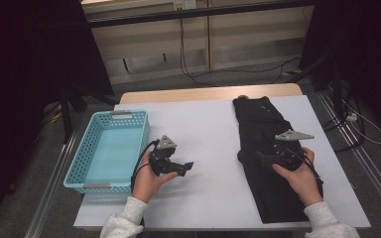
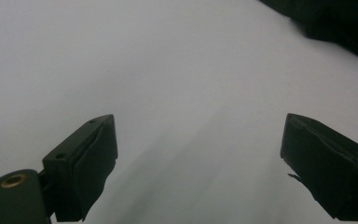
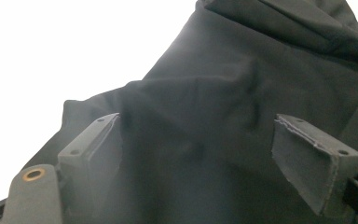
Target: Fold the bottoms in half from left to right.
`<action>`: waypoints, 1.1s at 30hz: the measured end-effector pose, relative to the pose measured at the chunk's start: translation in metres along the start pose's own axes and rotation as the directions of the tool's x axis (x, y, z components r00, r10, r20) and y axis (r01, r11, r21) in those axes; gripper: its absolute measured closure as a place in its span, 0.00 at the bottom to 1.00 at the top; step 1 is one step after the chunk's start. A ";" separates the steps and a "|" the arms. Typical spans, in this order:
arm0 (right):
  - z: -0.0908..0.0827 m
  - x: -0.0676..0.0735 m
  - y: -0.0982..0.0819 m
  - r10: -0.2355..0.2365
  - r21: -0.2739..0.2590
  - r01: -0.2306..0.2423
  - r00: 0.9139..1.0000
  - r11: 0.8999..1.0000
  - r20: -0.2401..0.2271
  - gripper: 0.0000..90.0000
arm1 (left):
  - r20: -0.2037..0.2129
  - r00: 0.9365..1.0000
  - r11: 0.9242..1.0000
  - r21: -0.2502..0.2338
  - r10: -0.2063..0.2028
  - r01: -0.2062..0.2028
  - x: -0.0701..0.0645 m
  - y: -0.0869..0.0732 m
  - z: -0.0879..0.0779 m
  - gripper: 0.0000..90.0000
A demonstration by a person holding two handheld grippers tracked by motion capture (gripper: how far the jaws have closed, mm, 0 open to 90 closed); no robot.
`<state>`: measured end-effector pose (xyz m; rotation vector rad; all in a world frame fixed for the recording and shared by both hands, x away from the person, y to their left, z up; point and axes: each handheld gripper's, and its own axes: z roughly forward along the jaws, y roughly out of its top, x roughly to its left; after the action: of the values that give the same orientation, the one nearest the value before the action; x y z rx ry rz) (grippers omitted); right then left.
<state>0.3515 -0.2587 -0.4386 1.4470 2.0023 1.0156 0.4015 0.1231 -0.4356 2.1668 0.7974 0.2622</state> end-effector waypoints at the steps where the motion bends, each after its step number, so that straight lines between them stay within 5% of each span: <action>1: 0.001 0.000 0.001 0.000 0.000 0.000 1.000 1.000 0.002 0.19 | -0.001 1.000 1.000 0.000 0.000 0.000 0.000 0.000 0.000 0.12; 23: 0.027 0.008 0.018 0.011 -0.035 -0.011 1.000 0.999 -0.016 0.24 | -0.011 1.000 1.000 0.003 0.002 -0.002 0.001 0.000 0.000 0.12; 33: 0.047 0.015 0.025 -0.009 -0.007 0.009 1.000 1.000 -0.024 0.23 | -0.008 1.000 1.000 -0.006 -0.015 0.015 0.001 0.000 0.000 0.12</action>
<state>0.3953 -0.2266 -0.4473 1.4278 2.0185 1.0391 0.4020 0.1239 -0.4356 2.1552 0.8156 0.2649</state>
